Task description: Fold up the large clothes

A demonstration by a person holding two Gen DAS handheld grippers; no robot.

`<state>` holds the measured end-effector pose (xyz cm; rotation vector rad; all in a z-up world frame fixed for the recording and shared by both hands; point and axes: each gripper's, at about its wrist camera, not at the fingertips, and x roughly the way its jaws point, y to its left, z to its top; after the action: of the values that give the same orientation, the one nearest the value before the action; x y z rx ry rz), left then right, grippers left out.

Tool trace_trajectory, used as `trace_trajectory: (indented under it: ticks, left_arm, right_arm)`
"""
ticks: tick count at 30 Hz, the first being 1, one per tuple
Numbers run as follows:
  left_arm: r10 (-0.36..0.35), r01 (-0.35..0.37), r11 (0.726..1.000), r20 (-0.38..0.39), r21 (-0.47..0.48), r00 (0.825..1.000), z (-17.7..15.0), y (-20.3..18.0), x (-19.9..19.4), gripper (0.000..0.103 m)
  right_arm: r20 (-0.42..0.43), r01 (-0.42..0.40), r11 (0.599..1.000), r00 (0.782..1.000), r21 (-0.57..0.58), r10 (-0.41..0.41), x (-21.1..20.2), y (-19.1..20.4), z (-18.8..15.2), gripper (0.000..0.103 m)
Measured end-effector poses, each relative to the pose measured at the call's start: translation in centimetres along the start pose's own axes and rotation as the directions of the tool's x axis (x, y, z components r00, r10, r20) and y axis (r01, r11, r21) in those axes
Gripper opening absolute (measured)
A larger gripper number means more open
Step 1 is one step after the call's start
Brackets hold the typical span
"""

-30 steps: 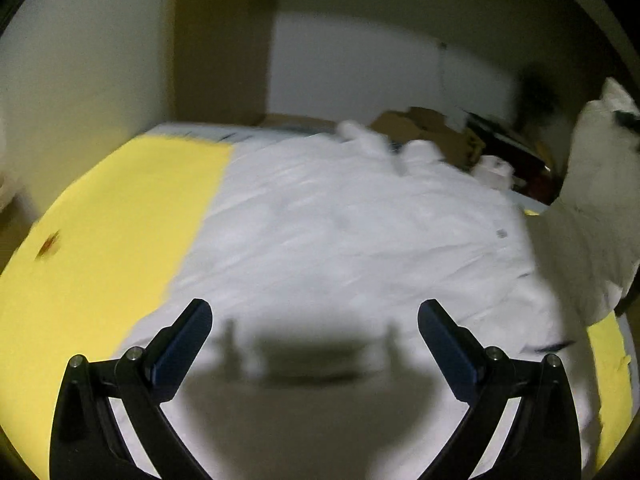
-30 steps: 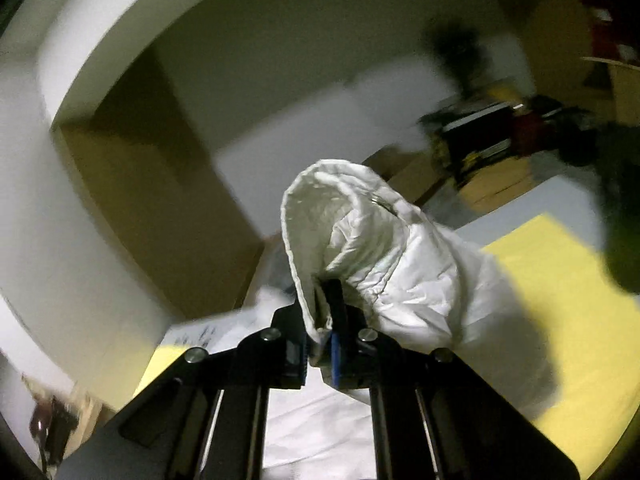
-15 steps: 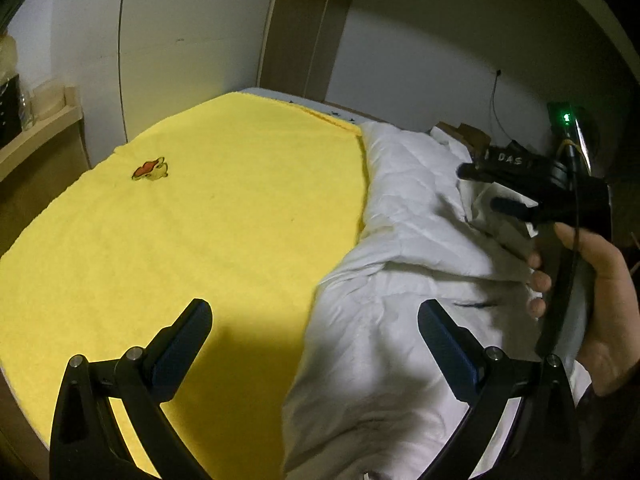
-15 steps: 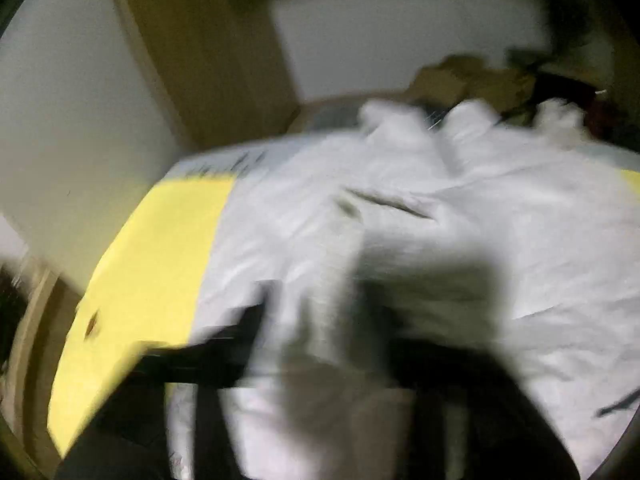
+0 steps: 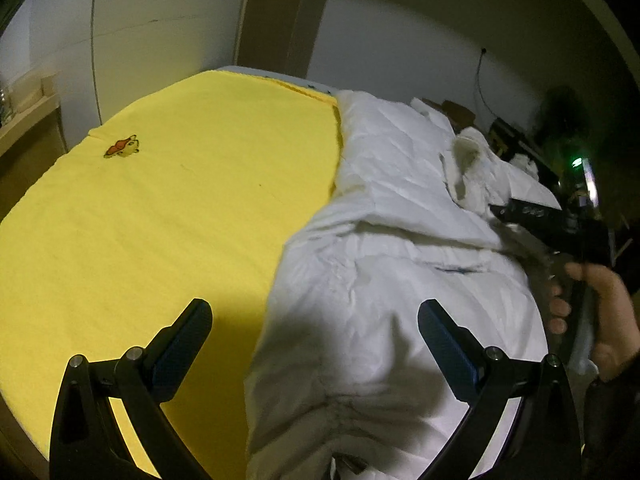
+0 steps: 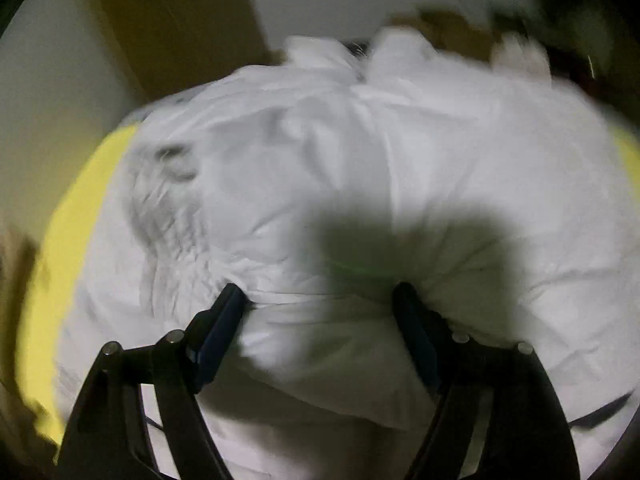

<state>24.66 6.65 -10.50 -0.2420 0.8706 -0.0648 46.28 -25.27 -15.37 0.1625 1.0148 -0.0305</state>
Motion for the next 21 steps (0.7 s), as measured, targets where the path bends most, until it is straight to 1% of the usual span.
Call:
trace_trajectory:
  ticks: [1, 2, 3, 4, 5, 7, 8, 10, 11, 12, 13, 15, 16, 17, 18, 19, 21]
  left_arm:
    - [0.0, 0.0, 1.0, -0.003, 0.009, 1.0, -0.1, -0.1, -0.1, 0.103]
    - [-0.002, 0.002, 1.0, -0.004, 0.017, 1.0, -0.2, -0.2, -0.3, 0.103]
    - [-0.006, 0.007, 1.0, -0.005, 0.024, 1.0, -0.3, -0.2, -0.6, 0.103]
    - [-0.02, 0.021, 0.999, -0.003, 0.034, 1.0, -0.3, 0.0, -1.1, 0.103]
    - [-0.028, 0.028, 0.999, -0.001, 0.039, 1.0, -0.5, 0.2, -1.4, 0.103]
    - [-0.046, 0.046, 0.998, 0.014, 0.05, 0.999, -0.9, 1.2, -2.5, 0.103]
    - [-0.061, 0.06, 0.997, 0.022, 0.053, 0.998, -1.4, 1.9, -3.1, 0.103]
    - [-0.081, 0.08, 0.996, 0.027, 0.043, 0.996, -2.3, 3.3, -4.1, 0.103]
    - [-0.094, 0.093, 0.995, 0.028, 0.035, 0.995, -2.8, 4.1, -4.5, 0.103]
    - [-0.119, 0.119, 0.993, 0.027, 0.018, 0.993, -3.5, 5.2, -5.0, 0.103]
    - [-0.143, 0.143, 0.99, 0.02, -0.001, 0.99, -4.1, 6.0, -5.4, 0.103]
    - [-0.187, 0.187, 0.982, 0.008, -0.034, 0.982, -4.9, 7.2, -6.2, 0.103]
    - [-0.216, 0.216, 0.975, -0.001, -0.049, 0.976, -5.1, 7.7, -6.5, 0.103]
    - [-0.242, 0.241, 0.969, -0.009, -0.059, 0.97, -5.3, 7.8, -6.7, 0.103]
    - [-0.285, 0.283, 0.956, -0.018, -0.076, 0.958, -5.4, 8.0, -6.9, 0.103]
    - [-0.33, 0.326, 0.94, -0.024, -0.104, 0.944, -5.4, 8.2, -7.1, 0.103]
    - [-0.377, 0.369, 0.919, -0.037, -0.138, 0.926, -5.4, 8.2, -7.0, 0.103]
  right_arm:
    - [0.015, -0.023, 1.0, 1.0, 0.008, 0.023, -1.2, 0.0, -0.4, 0.076]
    - [0.05, -0.093, 0.994, 0.995, 0.054, 0.09, -3.3, -0.6, -0.9, 0.076]
    - [0.086, -0.155, 0.984, 0.985, 0.082, 0.148, -5.0, -1.1, -1.4, 0.076]
    - [0.143, -0.237, 0.967, 0.964, 0.095, 0.222, -8.1, -1.9, -2.2, 0.076]
    - [0.177, -0.268, 0.959, 0.952, 0.088, 0.25, -10.2, -2.4, -2.9, 0.077]
    - [0.264, -0.298, 0.953, 0.925, 0.06, 0.272, -15.4, -4.3, -5.5, 0.081]
    - [0.289, -0.295, 0.954, 0.919, 0.051, 0.269, -17.0, -5.0, -6.5, 0.082]
    - [0.351, -0.297, 0.954, 0.897, 0.026, 0.27, -21.2, -8.3, -10.0, 0.083]
    - [0.369, -0.291, 0.957, 0.891, 0.018, 0.264, -22.4, -9.7, -12.0, 0.084]
    - [0.38, -0.274, 0.962, 0.891, 0.017, 0.247, -23.8, -11.7, -14.0, 0.084]
    - [0.38, -0.26, 0.966, 0.895, 0.021, 0.232, -24.1, -12.7, -14.9, 0.084]
    - [0.371, -0.222, 0.974, 0.91, 0.054, 0.186, -25.8, -16.4, -19.1, 0.084]
    - [0.358, -0.226, 0.971, 0.915, 0.072, 0.186, -26.1, -17.6, -20.4, 0.084]
    - [0.333, -0.243, 0.964, 0.922, 0.108, 0.196, -25.7, -19.2, -21.8, 0.084]
    - [0.31, -0.256, 0.953, 0.93, 0.162, 0.197, -25.4, -21.0, -22.9, 0.084]
    - [0.292, -0.272, 0.937, 0.935, 0.221, 0.203, -25.1, -22.7, -24.3, 0.084]
    - [0.286, -0.285, 0.909, 0.938, 0.304, 0.198, -24.7, -24.5, -25.8, 0.084]
